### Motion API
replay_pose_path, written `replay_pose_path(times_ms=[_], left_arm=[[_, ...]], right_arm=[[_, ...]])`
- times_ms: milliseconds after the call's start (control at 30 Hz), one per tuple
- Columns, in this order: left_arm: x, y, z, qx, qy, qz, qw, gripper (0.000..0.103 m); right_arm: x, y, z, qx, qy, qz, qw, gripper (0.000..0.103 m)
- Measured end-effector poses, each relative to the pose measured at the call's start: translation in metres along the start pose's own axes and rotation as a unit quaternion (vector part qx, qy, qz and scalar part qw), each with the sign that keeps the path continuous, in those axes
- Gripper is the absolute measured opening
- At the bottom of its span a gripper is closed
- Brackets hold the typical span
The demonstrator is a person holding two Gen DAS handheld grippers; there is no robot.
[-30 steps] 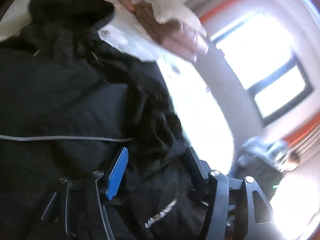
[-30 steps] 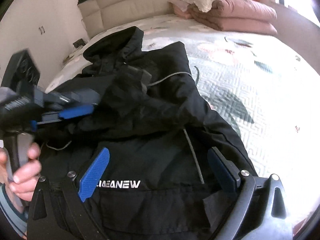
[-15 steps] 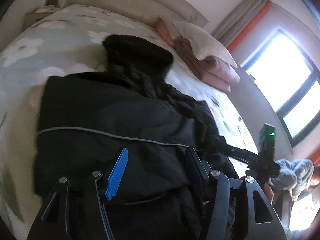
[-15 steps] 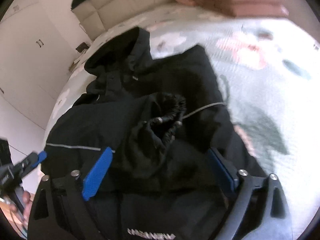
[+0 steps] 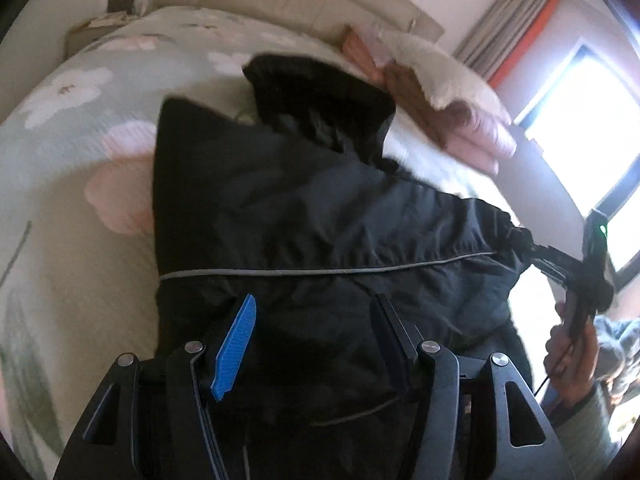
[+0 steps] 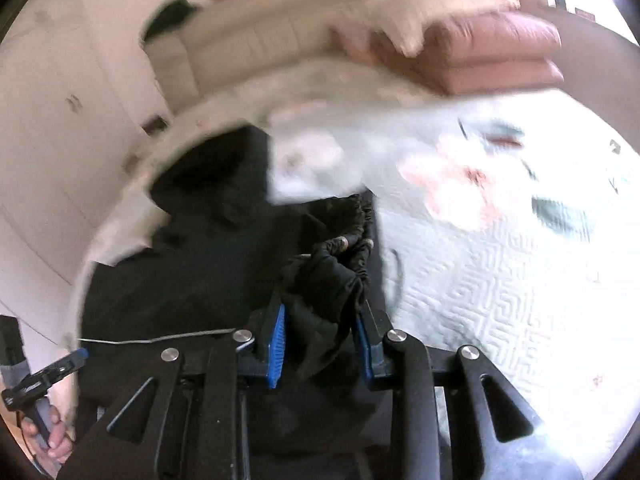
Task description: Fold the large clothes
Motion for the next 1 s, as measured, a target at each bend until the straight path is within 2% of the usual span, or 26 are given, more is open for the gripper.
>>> replay_pose_path(times_ms=[33,100,233,333,400,467,500,567,600,700,800,833,867,900,933,1000], left_arm=[[0.0,0.001,-0.005,-0.001,-0.006,-0.004,1.0,0.061],[-0.003,0.002,-0.01,-0.003,-0.019,-0.019,0.9996,0.061],[-0.01,0.007,-0.013,0.002,-0.047,-0.066,0.9967,0.061],[-0.016,0.002,-0.004,0.008,-0.062,-0.074,0.9953,0.061],[-0.024,-0.008,0.013,-0.016,-0.051,-0.075,0.9957,0.061],[-0.032,-0.023,0.038,-0.059,-0.035,-0.074,0.9949,0.061],[-0.032,-0.029,0.045,-0.071,-0.036,-0.068,0.9945,0.061],[-0.025,-0.044,0.052,-0.083,-0.047,-0.049,0.9942,0.061],[-0.02,-0.049,0.049,-0.081,-0.054,-0.044,0.9942,0.061],[0.009,-0.053,0.017,-0.047,-0.106,-0.023,0.993,0.061],[0.033,-0.042,-0.012,-0.021,-0.141,-0.016,0.9897,0.061],[0.043,-0.036,-0.02,-0.025,-0.19,-0.036,0.9809,0.063],[0.05,-0.032,-0.027,-0.019,-0.228,-0.054,0.972,0.07],[0.055,-0.027,-0.033,-0.02,-0.24,-0.06,0.9688,0.071],[0.056,-0.027,-0.031,-0.03,-0.235,-0.055,0.97,0.071],[0.058,-0.028,-0.027,-0.031,-0.223,-0.044,0.9733,0.071]], right_arm=[[-0.008,0.01,-0.02,0.024,0.01,-0.003,1.0,0.033],[-0.016,0.023,-0.041,0.039,0.018,0.001,0.999,0.032],[-0.024,0.03,-0.043,0.023,-0.01,-0.02,1.0,0.032],[-0.02,0.026,-0.034,0.032,0.002,-0.008,0.999,0.034],[-0.016,0.02,-0.015,0.025,0.015,0.007,1.0,0.046],[-0.001,0.007,0.016,-0.018,0.011,0.028,0.999,0.053],[0.005,0.002,0.026,-0.036,0.009,0.036,0.999,0.063],[0.022,-0.011,0.047,-0.075,0.013,0.057,0.996,0.071],[0.031,-0.015,0.051,-0.081,0.018,0.069,0.994,0.071],[0.051,-0.018,0.03,-0.058,0.03,0.103,0.992,0.071],[0.054,-0.003,-0.014,-0.007,0.062,0.134,0.989,0.071],[0.046,0.01,-0.032,0.024,0.077,0.14,0.987,0.071],[0.03,0.026,-0.063,0.075,0.097,0.133,0.983,0.071],[0.023,0.032,-0.075,0.082,0.075,0.108,0.988,0.076],[0.016,0.03,-0.071,0.049,0.04,0.081,0.995,0.078],[0.013,0.029,-0.067,0.042,0.025,0.067,0.997,0.078]])
Point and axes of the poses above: each gripper's, at about its wrist camera, not at the fingertips, and z roughly against the way its jaws point, x to its left, y to its underside, the point moved 8 cm from there along -z, roughly the way its jaws point, and after that the axes turned 4 degrees about -y, right-handed, at the moved point
